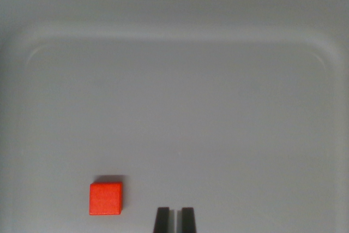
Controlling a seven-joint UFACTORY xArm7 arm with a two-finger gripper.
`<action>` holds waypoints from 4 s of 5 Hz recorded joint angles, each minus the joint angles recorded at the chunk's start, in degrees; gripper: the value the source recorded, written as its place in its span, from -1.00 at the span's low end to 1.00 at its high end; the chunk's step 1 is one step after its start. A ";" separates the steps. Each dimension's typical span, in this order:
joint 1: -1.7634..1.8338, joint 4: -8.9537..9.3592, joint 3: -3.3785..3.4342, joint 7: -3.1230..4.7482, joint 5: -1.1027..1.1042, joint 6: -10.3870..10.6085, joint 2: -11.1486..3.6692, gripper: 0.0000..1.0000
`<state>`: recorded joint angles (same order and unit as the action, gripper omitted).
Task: Reach red block
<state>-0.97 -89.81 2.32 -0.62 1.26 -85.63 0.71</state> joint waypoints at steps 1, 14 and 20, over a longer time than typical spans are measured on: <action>0.00 0.00 0.00 0.00 0.00 0.00 0.00 -1.00; 1.49 11.64 1.24 -1.82 -0.33 13.48 -2.75 -1.00; 2.34 18.29 1.95 -2.86 -0.52 21.18 -4.32 -1.00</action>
<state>1.37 -71.53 4.27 -3.47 0.74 -64.46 -3.61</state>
